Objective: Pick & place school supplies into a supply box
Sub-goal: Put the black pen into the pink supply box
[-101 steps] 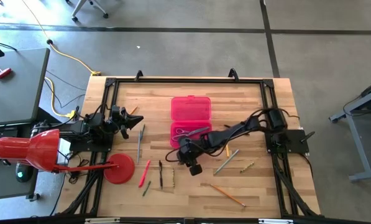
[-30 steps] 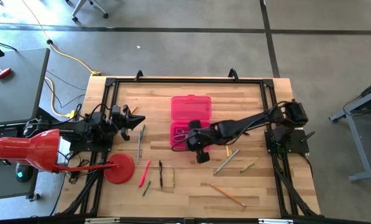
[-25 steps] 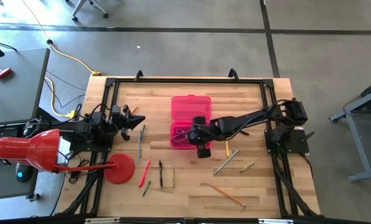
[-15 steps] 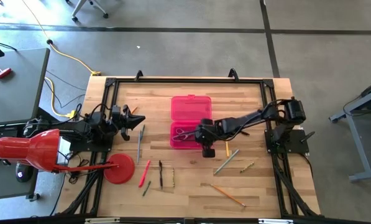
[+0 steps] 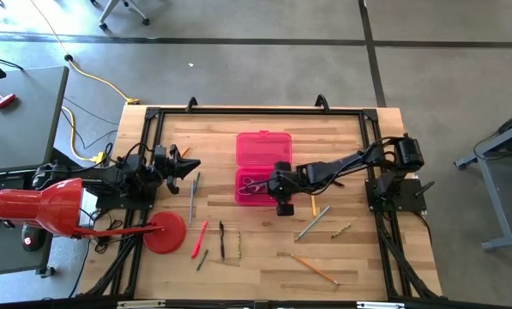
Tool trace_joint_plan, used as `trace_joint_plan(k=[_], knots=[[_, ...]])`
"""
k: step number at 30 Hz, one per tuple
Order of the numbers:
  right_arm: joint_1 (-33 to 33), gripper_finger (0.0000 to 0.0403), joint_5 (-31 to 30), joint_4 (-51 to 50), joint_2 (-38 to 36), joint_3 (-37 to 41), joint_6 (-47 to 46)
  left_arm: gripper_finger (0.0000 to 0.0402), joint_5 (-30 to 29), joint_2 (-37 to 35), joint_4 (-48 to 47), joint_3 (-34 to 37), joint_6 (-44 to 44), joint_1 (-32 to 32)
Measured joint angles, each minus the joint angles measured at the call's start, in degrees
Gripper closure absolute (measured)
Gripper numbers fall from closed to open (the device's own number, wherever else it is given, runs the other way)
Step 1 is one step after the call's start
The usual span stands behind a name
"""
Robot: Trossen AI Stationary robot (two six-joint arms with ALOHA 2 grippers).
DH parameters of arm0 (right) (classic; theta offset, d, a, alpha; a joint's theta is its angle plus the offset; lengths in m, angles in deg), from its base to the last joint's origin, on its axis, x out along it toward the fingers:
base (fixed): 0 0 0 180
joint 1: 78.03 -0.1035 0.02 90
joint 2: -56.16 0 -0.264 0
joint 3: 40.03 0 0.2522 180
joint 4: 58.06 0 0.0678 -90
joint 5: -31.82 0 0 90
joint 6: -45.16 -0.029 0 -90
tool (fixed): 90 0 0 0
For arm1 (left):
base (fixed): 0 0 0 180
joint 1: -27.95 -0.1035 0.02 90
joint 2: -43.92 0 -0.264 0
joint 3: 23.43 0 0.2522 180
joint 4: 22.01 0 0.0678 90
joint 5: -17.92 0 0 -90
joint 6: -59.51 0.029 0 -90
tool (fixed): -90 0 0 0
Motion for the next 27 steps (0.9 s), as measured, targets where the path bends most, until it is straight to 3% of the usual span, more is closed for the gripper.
trace_joint_plan(k=[6, 9, 15, 20, 27], knots=[[-0.65, 0.0305, -4.74, -2.05, -3.97, -1.18, 0.07, 0.0369, -0.33, 0.00, 0.00, -0.02, 0.00, 0.00], [-1.12, 0.0308, -3.97, -6.56, -8.29, -1.26, 0.43, 0.0369, -0.33, 0.00, 0.00, -0.02, 0.00, 0.00], [-2.99, 0.0313, -11.09, -18.02, -18.39, 0.27, -6.24, 0.0369, -0.33, 0.00, -0.02, -0.02, 0.00, 0.00], [-4.68, 0.0309, -12.66, -19.19, -26.63, 8.77, -13.07, 0.0369, -0.33, 0.00, -0.03, -0.02, 0.00, 0.00], [-6.19, 0.0308, -15.13, -5.77, -35.43, 27.67, -25.03, 0.0369, -0.31, 0.00, -0.06, -0.02, 0.00, 0.00]])
